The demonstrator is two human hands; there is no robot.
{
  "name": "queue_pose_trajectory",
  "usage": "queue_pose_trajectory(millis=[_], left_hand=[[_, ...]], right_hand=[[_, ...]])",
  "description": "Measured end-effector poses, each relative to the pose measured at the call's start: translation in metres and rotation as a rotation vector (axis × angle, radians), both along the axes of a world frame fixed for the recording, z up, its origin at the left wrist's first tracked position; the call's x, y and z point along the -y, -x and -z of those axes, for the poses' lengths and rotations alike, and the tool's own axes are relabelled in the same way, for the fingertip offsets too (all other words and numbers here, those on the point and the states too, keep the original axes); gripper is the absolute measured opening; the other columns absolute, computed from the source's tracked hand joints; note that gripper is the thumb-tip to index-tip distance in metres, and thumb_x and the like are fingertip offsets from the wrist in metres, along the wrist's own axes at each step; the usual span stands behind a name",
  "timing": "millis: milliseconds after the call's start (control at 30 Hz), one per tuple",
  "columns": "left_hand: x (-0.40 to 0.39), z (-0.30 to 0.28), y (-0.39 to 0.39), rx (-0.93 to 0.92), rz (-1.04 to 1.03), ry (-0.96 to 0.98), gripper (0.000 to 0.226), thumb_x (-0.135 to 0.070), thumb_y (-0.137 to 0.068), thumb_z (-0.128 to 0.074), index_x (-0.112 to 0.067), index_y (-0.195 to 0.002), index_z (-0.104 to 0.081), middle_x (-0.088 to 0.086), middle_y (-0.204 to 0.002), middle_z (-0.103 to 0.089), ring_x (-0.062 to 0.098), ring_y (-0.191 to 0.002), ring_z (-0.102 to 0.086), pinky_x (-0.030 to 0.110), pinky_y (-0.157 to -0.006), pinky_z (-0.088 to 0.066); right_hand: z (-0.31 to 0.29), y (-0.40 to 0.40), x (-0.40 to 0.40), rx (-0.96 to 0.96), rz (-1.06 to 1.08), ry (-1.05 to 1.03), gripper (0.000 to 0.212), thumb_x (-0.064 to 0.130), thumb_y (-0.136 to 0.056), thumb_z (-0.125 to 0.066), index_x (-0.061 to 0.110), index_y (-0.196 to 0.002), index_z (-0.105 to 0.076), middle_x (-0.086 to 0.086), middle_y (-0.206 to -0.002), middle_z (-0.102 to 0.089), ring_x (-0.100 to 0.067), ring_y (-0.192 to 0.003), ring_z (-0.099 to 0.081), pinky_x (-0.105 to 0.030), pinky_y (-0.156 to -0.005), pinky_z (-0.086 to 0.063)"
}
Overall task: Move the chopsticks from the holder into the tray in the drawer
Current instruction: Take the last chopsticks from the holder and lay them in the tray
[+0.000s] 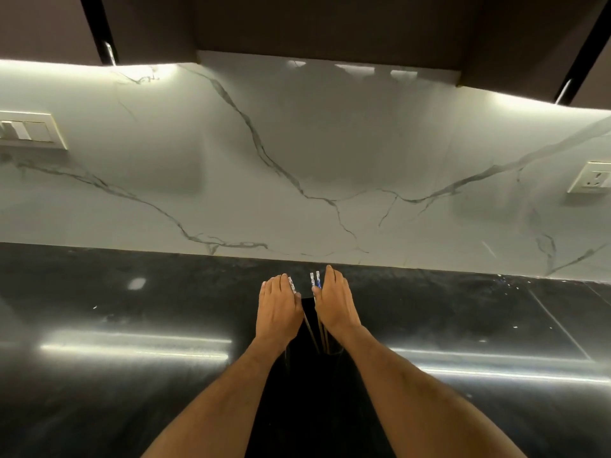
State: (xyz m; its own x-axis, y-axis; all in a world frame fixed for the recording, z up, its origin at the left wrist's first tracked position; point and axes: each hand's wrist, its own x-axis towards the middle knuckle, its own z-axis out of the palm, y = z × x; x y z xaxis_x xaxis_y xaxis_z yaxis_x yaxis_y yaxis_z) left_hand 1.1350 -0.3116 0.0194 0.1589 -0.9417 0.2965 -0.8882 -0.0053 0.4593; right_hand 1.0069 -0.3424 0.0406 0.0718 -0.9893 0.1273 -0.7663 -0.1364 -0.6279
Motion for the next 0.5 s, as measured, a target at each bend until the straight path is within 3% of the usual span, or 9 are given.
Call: queue_pose_trajectory(millis=[133,200,300,400,500], left_hand=[[0.014,0.007,0.001,-0.129,0.007,-0.004,0.007,-0.013,-0.096,-0.045,-0.015,-0.097,-0.052,-0.001,-0.099,-0.057,0.017,-0.095,-0.054,0.041,-0.103,-0.045],[0.018,0.009,0.004,-0.204,0.005,-0.004,0.009,-0.011,-0.095,-0.046,-0.018,-0.088,-0.046,-0.002,-0.092,-0.055,0.018,-0.087,-0.054,0.039,-0.094,-0.049],[0.022,0.012,0.005,-0.266,0.040,-0.030,0.014,-0.014,-0.097,-0.045,-0.008,-0.105,-0.055,0.006,-0.106,-0.063,0.024,-0.100,-0.059,0.040,-0.097,-0.049],[0.022,0.012,0.006,-0.310,0.122,0.005,0.024,-0.016,-0.101,-0.043,-0.006,-0.119,-0.056,0.008,-0.117,-0.064,0.019,-0.107,-0.059,0.038,-0.104,-0.046],[0.021,0.011,0.007,-0.368,0.174,0.014,0.022,-0.014,-0.103,-0.042,-0.011,-0.119,-0.057,-0.004,-0.106,-0.059,0.011,-0.099,-0.057,0.038,-0.099,-0.050]], right_hand=[[0.010,-0.011,0.017,0.071,0.070,-0.073,0.056,0.017,-0.100,-0.061,0.006,-0.151,-0.038,-0.013,-0.143,-0.054,-0.028,-0.131,-0.053,-0.039,-0.109,-0.046],[0.014,-0.016,0.022,0.129,0.076,-0.092,0.053,0.012,-0.098,-0.065,0.007,-0.146,-0.044,-0.013,-0.139,-0.058,-0.030,-0.129,-0.057,-0.041,-0.107,-0.050],[0.017,-0.020,0.026,0.191,0.075,-0.085,0.061,0.005,-0.095,-0.067,0.006,-0.150,-0.042,-0.013,-0.137,-0.062,-0.026,-0.125,-0.062,-0.039,-0.106,-0.052],[0.017,-0.025,0.027,0.266,0.068,-0.082,0.058,0.000,-0.095,-0.066,0.006,-0.149,-0.045,-0.003,-0.098,-0.073,-0.010,-0.089,-0.069,-0.029,-0.094,-0.056],[0.016,-0.028,0.029,0.282,0.063,-0.075,0.051,-0.003,-0.094,-0.066,0.005,-0.143,-0.053,-0.001,-0.085,-0.071,-0.006,-0.077,-0.066,-0.021,-0.083,-0.056]])
